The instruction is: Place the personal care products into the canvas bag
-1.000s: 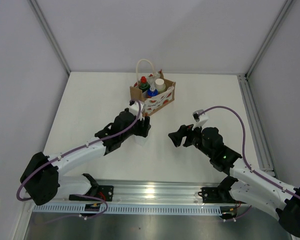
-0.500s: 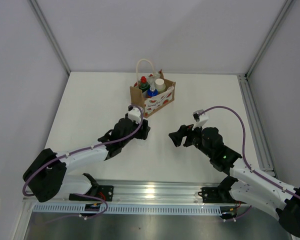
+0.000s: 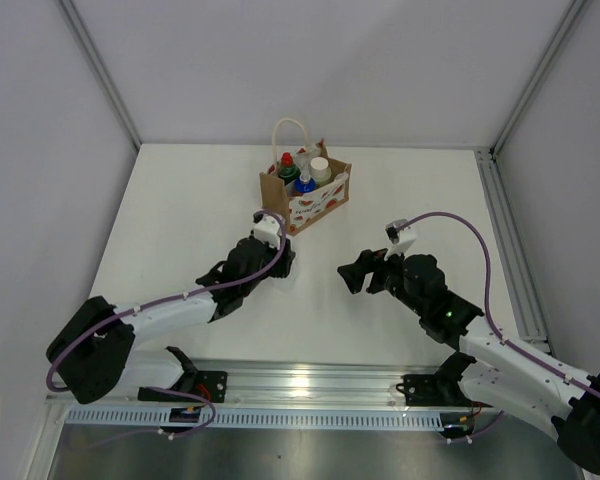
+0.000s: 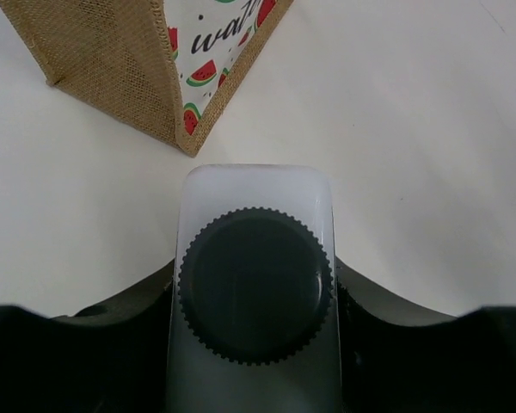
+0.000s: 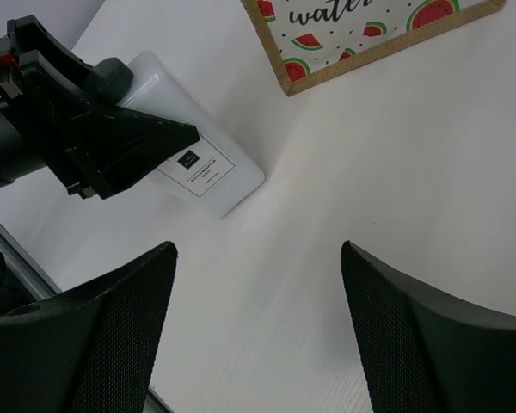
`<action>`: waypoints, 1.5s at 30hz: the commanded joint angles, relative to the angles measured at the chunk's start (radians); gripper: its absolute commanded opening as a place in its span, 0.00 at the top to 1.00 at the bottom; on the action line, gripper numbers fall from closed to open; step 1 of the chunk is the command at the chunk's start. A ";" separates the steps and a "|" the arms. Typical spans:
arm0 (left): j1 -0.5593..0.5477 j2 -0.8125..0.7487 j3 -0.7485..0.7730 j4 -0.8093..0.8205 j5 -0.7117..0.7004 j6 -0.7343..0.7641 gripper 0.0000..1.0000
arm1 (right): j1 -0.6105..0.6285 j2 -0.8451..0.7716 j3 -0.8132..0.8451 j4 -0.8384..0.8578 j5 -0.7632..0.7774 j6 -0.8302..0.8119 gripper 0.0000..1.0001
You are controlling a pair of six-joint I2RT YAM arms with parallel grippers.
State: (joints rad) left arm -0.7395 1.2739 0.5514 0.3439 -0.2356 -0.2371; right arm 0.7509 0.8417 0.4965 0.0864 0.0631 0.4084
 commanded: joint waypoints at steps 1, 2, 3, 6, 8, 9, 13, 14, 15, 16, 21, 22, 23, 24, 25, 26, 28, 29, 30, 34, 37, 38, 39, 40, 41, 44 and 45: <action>-0.003 -0.060 0.054 0.024 -0.042 -0.022 1.00 | 0.005 0.002 0.045 0.024 0.007 -0.013 0.19; -0.003 -0.077 0.088 -0.017 -0.042 -0.016 1.00 | 0.005 0.002 0.045 0.026 0.006 -0.013 0.19; -0.003 -0.087 0.106 -0.034 -0.042 -0.008 1.00 | 0.007 0.002 0.047 0.023 0.004 -0.010 0.19; -0.001 -0.113 0.220 -0.100 -0.044 0.028 1.00 | 0.005 -0.010 0.045 0.021 -0.006 -0.005 0.19; 0.002 -0.110 0.274 -0.150 -0.036 0.067 1.00 | 0.005 -0.026 0.043 0.024 -0.014 0.003 0.19; 0.005 -0.101 0.363 -0.204 -0.031 0.080 1.00 | 0.005 -0.032 0.045 0.019 -0.016 0.003 0.19; 0.032 -0.074 0.540 -0.296 0.031 0.130 1.00 | 0.005 -0.053 0.045 0.018 -0.020 0.010 0.19; 0.048 -0.067 0.600 -0.330 0.048 0.139 1.00 | 0.005 -0.058 0.043 0.018 -0.022 0.012 0.19; 0.054 -0.059 0.632 -0.338 0.059 0.143 1.00 | 0.005 -0.059 0.043 0.016 -0.019 0.012 0.19; 0.061 -0.044 0.722 -0.362 0.071 0.153 1.00 | 0.005 -0.059 0.043 0.015 -0.016 0.013 0.19; 0.121 0.028 0.935 -0.445 0.134 0.185 1.00 | 0.005 -0.049 0.042 0.021 -0.022 0.024 0.19; 0.126 0.044 0.994 -0.448 0.159 0.212 1.00 | 0.005 -0.047 0.042 0.024 -0.028 0.029 0.19; 0.135 0.076 1.046 -0.448 0.169 0.228 1.00 | 0.005 -0.047 0.042 0.026 -0.035 0.032 0.19; 0.141 0.097 1.071 -0.453 0.182 0.267 1.00 | 0.007 -0.047 0.042 0.032 -0.049 0.039 0.19; 0.144 0.122 1.129 -0.459 0.188 0.288 1.00 | 0.005 -0.050 0.042 0.033 -0.051 0.043 0.19; 0.152 0.172 1.184 -0.467 0.186 0.301 1.00 | 0.005 -0.052 0.040 0.033 -0.049 0.046 0.19; 0.160 0.221 1.258 -0.465 0.185 0.338 1.00 | 0.005 -0.056 0.039 0.036 -0.078 0.050 0.19; 0.169 0.272 1.319 -0.461 0.194 0.350 1.00 | 0.007 -0.061 0.039 0.036 -0.078 0.050 0.19; 0.170 0.297 1.334 -0.451 0.199 0.364 1.00 | 0.007 -0.061 0.039 0.036 -0.080 0.052 0.19; 0.178 0.447 1.433 -0.417 0.207 0.443 1.00 | 0.005 -0.056 0.037 0.042 -0.092 0.056 0.19; 0.189 0.573 1.551 -0.421 0.193 0.461 1.00 | 0.005 -0.050 0.040 0.038 -0.086 0.049 0.19; 0.195 0.596 1.562 -0.401 0.193 0.461 1.00 | 0.005 -0.050 0.040 0.036 -0.079 0.044 0.19; 0.196 0.616 1.570 -0.385 0.197 0.464 1.00 | 0.005 -0.049 0.040 0.035 -0.075 0.043 0.18; 0.196 0.646 1.576 -0.352 0.194 0.476 1.00 | 0.005 -0.047 0.039 0.035 -0.071 0.040 0.19; 0.196 0.663 1.579 -0.350 0.191 0.484 0.99 | 0.005 -0.046 0.040 0.032 -0.065 0.035 0.19; 0.201 0.743 1.640 -0.321 0.164 0.516 1.00 | 0.005 -0.035 0.043 0.027 -0.063 0.027 0.19; 0.203 0.760 1.662 -0.325 0.157 0.527 1.00 | 0.005 -0.033 0.045 0.026 -0.063 0.024 0.19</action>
State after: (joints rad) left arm -0.5465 2.0533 2.0632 -0.1905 -0.0544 0.2176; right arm 0.7517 0.8021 0.4965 0.0868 -0.0086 0.4503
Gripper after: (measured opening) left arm 0.525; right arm 0.814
